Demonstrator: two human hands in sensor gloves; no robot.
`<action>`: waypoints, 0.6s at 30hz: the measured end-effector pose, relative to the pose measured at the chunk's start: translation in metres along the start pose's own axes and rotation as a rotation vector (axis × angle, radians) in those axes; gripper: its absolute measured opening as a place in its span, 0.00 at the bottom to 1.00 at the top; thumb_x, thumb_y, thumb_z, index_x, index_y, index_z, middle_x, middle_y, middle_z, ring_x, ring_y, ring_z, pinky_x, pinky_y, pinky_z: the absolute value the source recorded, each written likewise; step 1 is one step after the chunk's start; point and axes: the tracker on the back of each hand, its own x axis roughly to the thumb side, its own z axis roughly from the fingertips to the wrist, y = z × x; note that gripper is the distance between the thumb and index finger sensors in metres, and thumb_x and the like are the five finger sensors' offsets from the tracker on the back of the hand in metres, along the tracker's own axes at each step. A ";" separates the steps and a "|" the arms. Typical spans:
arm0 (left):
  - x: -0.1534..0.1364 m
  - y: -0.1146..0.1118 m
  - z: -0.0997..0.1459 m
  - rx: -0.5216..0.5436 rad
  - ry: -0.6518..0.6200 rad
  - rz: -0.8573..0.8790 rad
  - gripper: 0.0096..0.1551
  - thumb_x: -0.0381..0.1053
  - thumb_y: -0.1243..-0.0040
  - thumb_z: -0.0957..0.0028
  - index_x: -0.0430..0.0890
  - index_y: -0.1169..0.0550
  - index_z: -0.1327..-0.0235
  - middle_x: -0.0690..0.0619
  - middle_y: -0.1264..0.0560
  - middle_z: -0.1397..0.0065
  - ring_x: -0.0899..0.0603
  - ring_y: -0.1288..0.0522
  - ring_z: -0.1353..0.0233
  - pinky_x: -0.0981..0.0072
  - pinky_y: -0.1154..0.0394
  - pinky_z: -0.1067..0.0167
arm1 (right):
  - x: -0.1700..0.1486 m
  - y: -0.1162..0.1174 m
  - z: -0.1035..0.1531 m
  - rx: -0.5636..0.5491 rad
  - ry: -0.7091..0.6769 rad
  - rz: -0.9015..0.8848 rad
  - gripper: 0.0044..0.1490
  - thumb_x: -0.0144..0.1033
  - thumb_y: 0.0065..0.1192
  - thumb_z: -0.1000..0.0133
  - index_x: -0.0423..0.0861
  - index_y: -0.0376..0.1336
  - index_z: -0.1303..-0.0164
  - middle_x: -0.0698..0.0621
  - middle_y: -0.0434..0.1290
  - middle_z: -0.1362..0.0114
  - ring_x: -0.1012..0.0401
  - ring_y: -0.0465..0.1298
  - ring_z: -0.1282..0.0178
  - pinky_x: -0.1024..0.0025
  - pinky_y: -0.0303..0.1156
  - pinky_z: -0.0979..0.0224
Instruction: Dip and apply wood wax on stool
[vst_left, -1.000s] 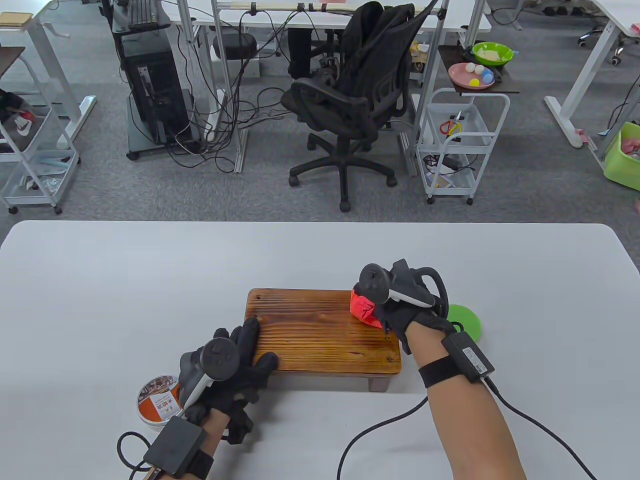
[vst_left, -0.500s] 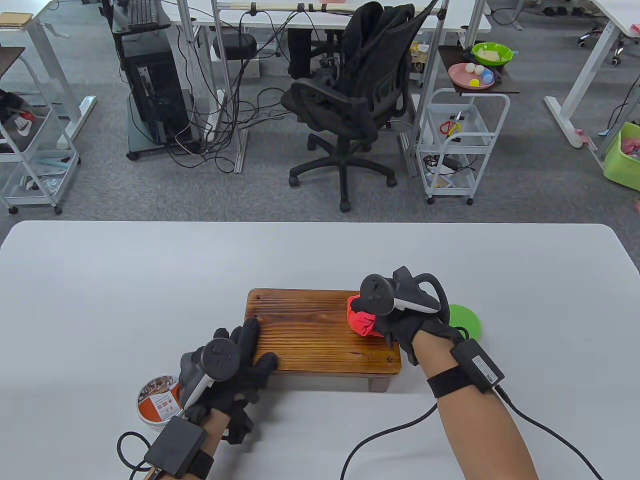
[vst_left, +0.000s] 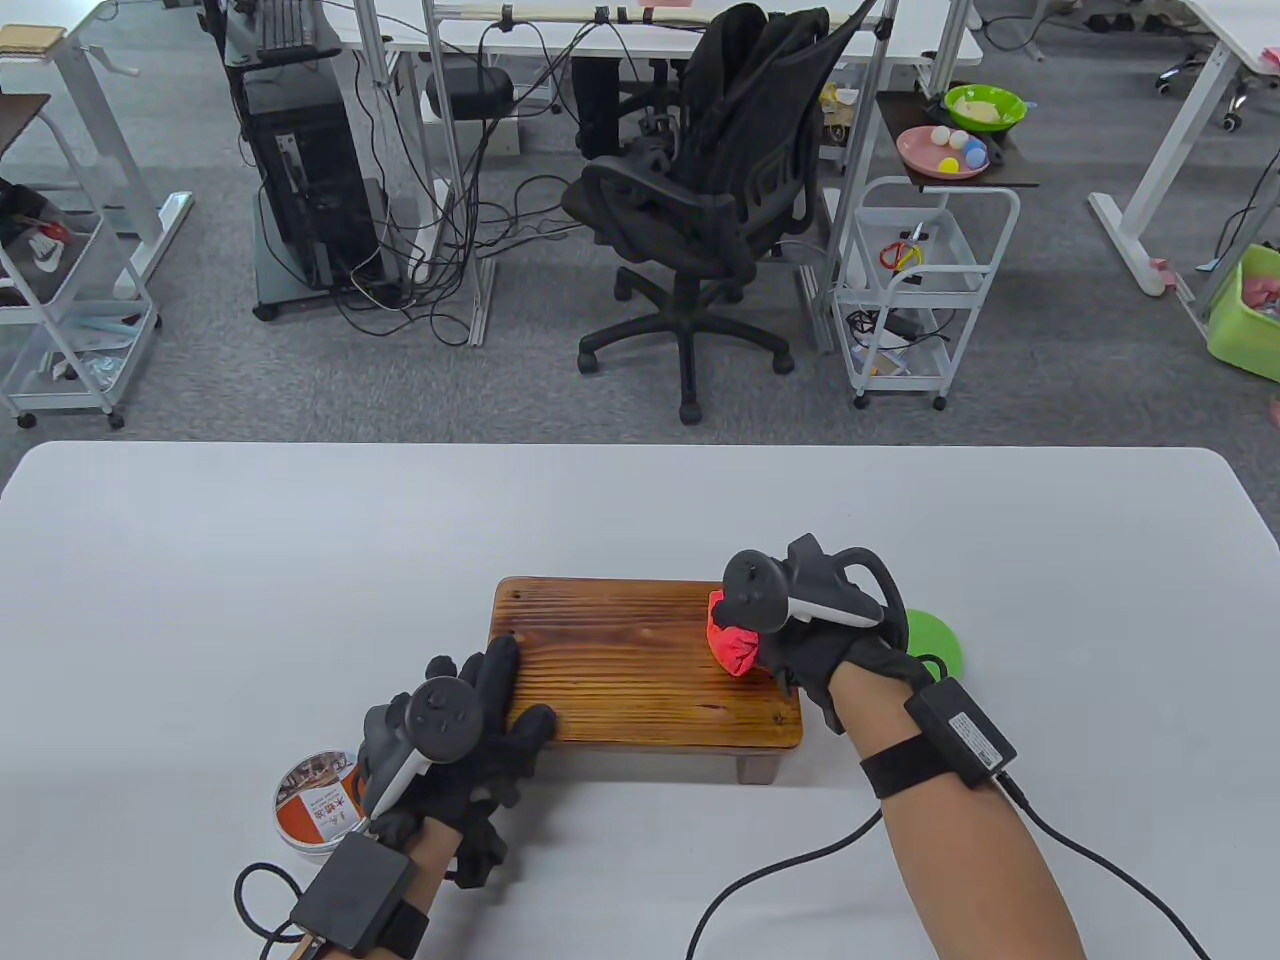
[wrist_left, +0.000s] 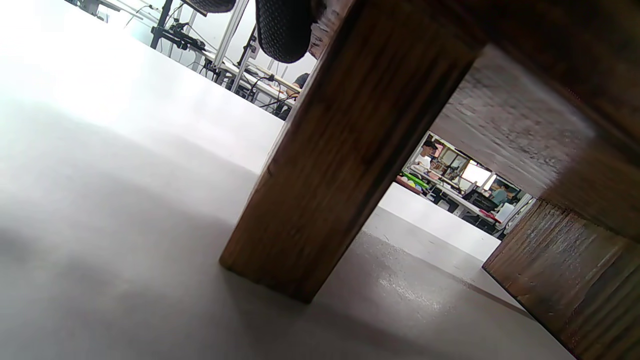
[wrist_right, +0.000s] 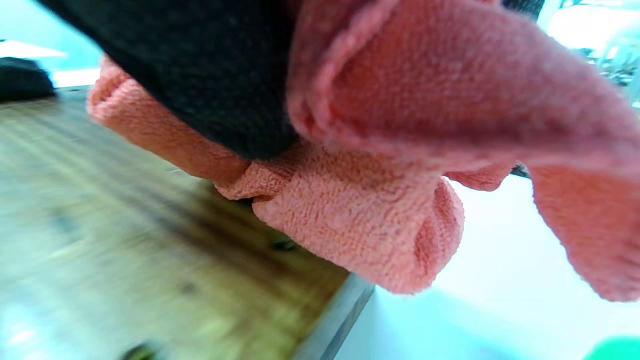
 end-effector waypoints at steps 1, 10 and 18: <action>0.000 0.000 0.000 0.000 -0.001 0.001 0.60 0.86 0.54 0.57 0.61 0.53 0.15 0.43 0.44 0.11 0.27 0.55 0.14 0.14 0.57 0.31 | 0.000 -0.001 0.001 0.008 0.000 -0.004 0.42 0.40 0.85 0.60 0.64 0.70 0.33 0.54 0.75 0.26 0.50 0.76 0.31 0.36 0.62 0.22; 0.001 0.000 0.000 0.002 0.000 -0.011 0.60 0.86 0.54 0.57 0.61 0.54 0.15 0.43 0.43 0.11 0.27 0.54 0.14 0.14 0.56 0.31 | -0.033 0.002 -0.024 -0.107 0.270 0.094 0.42 0.41 0.84 0.59 0.66 0.68 0.33 0.55 0.74 0.25 0.49 0.75 0.30 0.35 0.62 0.23; 0.002 0.000 0.001 0.007 0.005 -0.019 0.60 0.86 0.55 0.57 0.61 0.53 0.15 0.43 0.43 0.11 0.27 0.54 0.14 0.14 0.56 0.31 | -0.015 0.002 -0.001 -0.042 0.112 0.026 0.42 0.40 0.85 0.60 0.64 0.69 0.33 0.54 0.75 0.27 0.50 0.76 0.31 0.35 0.62 0.22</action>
